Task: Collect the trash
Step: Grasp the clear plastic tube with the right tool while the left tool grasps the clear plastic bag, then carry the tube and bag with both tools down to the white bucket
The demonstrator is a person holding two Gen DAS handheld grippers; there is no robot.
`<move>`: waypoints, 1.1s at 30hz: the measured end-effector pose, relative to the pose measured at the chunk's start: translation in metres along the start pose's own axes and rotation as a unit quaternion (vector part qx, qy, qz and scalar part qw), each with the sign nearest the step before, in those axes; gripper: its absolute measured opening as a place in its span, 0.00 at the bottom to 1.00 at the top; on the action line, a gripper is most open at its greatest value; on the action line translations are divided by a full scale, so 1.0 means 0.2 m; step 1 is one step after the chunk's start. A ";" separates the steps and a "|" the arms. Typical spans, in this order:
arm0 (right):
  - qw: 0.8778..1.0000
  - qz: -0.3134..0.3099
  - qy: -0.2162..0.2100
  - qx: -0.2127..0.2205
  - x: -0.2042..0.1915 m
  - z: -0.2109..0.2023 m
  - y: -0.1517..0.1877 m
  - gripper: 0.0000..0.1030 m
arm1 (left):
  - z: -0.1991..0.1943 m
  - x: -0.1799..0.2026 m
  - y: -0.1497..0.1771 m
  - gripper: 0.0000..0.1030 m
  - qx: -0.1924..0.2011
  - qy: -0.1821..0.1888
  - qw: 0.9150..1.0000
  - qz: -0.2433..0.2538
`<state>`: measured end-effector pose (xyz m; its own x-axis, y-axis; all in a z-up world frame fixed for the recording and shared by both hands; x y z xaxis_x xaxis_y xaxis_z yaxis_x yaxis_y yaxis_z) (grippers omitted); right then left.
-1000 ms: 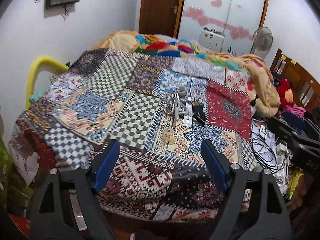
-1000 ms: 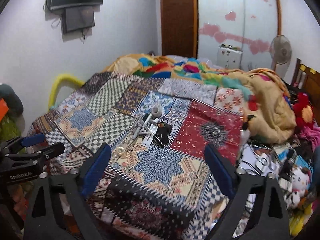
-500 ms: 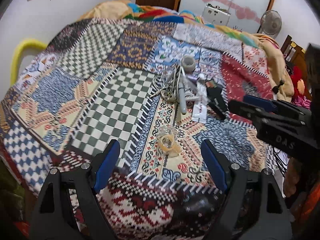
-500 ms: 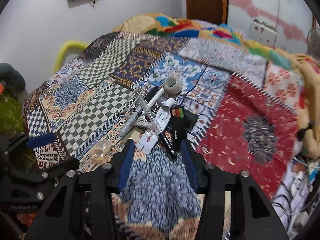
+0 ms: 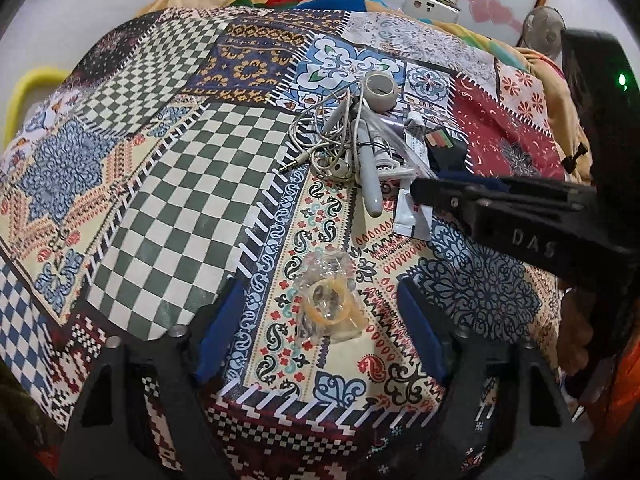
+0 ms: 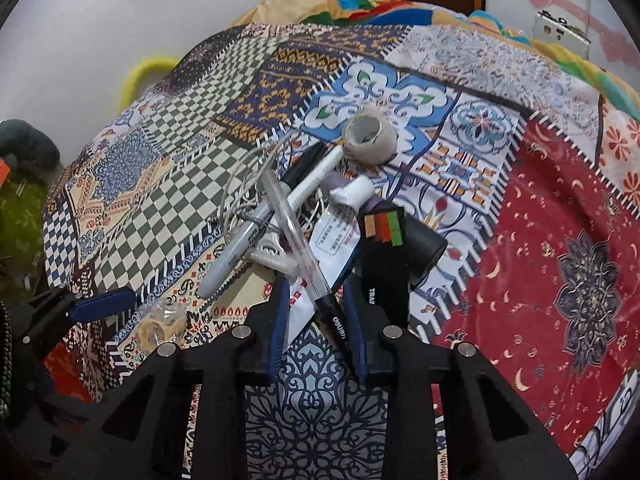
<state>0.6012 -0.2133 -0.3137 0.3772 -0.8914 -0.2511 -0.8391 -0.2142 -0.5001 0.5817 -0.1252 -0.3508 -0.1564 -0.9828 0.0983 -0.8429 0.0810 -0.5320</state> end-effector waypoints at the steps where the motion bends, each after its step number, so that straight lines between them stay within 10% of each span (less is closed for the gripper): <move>1: 1.000 0.000 -0.006 -0.002 0.00 0.01 0.01 0.18 | 0.00 0.00 0.00 0.66 -0.002 0.004 1.000 -0.002; 8: 1.000 0.018 -0.015 -0.006 -0.01 -0.01 0.04 0.09 | 0.00 0.04 0.01 0.29 0.000 -0.011 1.000 0.026; 18: 0.999 0.039 0.012 0.023 -0.02 -0.19 0.06 0.09 | -0.12 0.04 0.05 0.26 -0.002 0.020 1.000 0.007; 33: 0.994 0.005 0.008 0.105 -0.39 -0.76 0.01 0.09 | -0.85 -0.04 0.03 0.26 0.084 -0.012 0.996 -0.003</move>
<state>0.5107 -0.2054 -0.1703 0.3608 -0.8998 -0.2452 -0.7422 -0.1179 -0.6597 0.4915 -0.0889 -0.2118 -0.1375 -0.9871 0.0825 -0.7455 0.0483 -0.6647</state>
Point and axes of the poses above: each gripper's, at about its wrist camera, not at the fingertips, and z roughly the way its jaws point, x to its right, y to its underside, the point moved 6 cm from there along z, roughly the way its jaws point, and after that the axes turned 8 degrees about z, right-handed, at the moved point
